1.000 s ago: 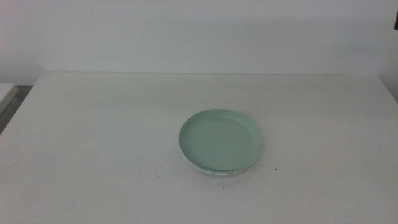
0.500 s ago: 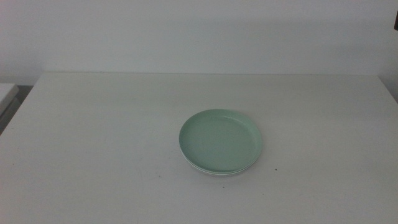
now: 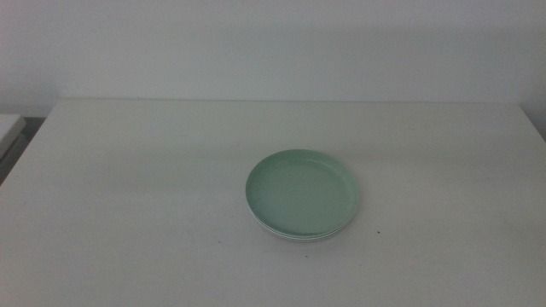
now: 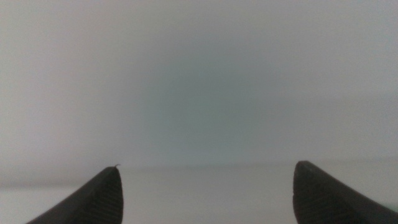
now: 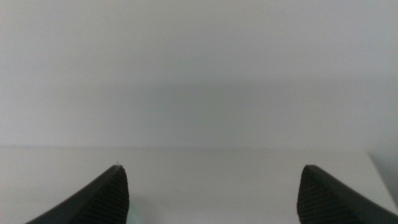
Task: Stack the three bowls on top of each other.
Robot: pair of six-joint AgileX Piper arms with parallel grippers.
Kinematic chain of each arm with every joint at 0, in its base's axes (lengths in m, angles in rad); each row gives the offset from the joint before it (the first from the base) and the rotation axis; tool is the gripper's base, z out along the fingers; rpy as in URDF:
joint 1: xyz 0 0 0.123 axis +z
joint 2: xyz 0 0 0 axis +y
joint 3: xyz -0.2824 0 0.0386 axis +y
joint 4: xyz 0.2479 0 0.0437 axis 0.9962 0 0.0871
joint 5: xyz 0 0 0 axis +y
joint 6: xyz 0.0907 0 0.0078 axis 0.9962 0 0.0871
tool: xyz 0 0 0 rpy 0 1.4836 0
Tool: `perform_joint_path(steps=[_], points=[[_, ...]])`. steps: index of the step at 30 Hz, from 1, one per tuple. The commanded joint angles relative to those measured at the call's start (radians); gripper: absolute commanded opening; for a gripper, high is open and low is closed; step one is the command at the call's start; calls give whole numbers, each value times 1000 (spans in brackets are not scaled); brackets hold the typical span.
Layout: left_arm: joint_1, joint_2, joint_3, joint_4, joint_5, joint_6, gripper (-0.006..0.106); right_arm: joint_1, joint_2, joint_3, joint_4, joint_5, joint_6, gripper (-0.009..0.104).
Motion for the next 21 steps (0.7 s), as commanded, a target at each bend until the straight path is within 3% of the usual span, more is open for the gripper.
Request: perform_joint_path(steps=[1, 8, 12, 21], points=[[0, -84, 113, -28, -34, -7, 94, -38, -125, 176, -33, -60, -6, 93], [0, -321, 367, -28, -38, -7, 94, -172, -455, 530, -33, -51, -6, 93], [0, -382, 469, -28, -66, -7, 94, -182, -566, 541, -99, 15, -6, 93], [0, -382, 538, -47, -123, -7, 94, -182, -566, 541, -102, 14, -6, 93]])
